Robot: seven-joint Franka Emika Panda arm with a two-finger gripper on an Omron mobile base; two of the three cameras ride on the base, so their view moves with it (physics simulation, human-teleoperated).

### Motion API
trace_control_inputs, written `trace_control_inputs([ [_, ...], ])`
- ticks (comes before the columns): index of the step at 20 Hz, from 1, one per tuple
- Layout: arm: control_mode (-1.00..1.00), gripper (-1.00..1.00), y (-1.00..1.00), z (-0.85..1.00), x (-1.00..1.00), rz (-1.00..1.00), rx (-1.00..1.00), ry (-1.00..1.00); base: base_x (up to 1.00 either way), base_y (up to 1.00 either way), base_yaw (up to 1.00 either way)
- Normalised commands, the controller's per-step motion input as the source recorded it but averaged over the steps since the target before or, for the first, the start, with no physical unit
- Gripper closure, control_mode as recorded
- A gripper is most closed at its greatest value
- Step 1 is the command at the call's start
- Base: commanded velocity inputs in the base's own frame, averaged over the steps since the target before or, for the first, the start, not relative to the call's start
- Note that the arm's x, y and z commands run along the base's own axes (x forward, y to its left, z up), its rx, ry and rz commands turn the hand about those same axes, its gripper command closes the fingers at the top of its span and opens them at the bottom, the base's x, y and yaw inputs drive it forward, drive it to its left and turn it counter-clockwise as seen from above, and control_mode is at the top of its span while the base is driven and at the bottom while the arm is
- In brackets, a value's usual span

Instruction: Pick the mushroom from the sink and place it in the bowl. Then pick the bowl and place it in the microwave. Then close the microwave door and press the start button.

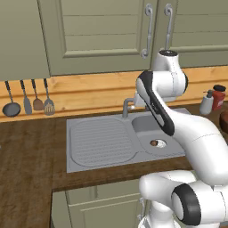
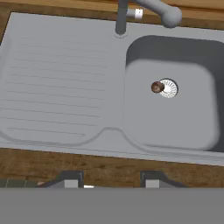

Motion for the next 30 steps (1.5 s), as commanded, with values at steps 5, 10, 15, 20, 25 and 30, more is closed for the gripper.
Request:
trace_control_inputs([
  [5,-1.00,-1.00,-0.24,-0.12,-0.15,-0.01,0.00,-0.08,0.00,0.00,0.00],
  [10,-1.00,-1.00,-0.95,-0.37,-0.18,-0.03,0.12,-0.03,0.00,0.00,0.00],
  [15,-1.00,-1.00,-0.97,-0.59,-0.03,-0.06,0.14,0.08,0.00,0.00,0.00],
  [20,-1.00,-1.00,-0.54,-0.58,-0.01,-0.04,0.04,0.08,0.00,0.00,0.00],
  [25,-1.00,-1.00,-0.34,-0.68,0.03,-0.03,0.02,0.05,0.00,0.00,0.00],
  [30,-1.00,-1.00,-0.11,-0.83,0.25,-0.05,0.04,0.01,0.00,0.00,0.00],
])
